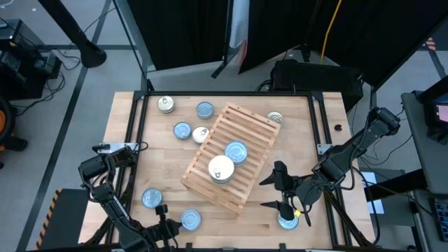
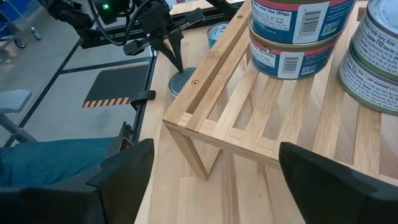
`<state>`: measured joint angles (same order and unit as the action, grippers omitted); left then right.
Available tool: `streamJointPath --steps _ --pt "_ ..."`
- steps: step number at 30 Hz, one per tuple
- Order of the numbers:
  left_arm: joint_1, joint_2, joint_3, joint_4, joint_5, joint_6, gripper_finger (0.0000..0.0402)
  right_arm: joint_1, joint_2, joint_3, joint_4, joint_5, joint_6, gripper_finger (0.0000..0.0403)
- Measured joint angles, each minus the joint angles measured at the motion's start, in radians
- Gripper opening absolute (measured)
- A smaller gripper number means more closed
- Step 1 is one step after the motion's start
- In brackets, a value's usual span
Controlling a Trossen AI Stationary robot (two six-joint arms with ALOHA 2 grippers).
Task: Stack canned seafood by type on shelf
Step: Stack the green tuna can on top of the other green tuna can on the shelf
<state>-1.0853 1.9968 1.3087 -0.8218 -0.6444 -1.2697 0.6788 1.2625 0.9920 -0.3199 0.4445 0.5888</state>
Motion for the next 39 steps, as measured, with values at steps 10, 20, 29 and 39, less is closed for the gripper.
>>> streamJointPath --steps 10,20,29,39 --pt "-0.018 0.005 -0.004 -0.012 0.049 -0.035 0.0003 0.0 0.0 0.0 0.0 -0.001 0.002 0.0336" --pt "-0.023 0.003 -0.019 -0.026 0.054 -0.091 0.0003 0.0 0.0 0.0 0.0 -0.001 0.002 0.0336" --pt "-0.03 0.003 -0.08 0.017 0.095 -0.148 0.0003 0.0 0.0 0.0 0.0 -0.001 0.002 0.0336" --pt "-0.054 0.003 0.008 -0.201 0.163 -0.27 0.0005 0.0 0.0 0.0 -0.001 -0.001 0.002 0.0336"
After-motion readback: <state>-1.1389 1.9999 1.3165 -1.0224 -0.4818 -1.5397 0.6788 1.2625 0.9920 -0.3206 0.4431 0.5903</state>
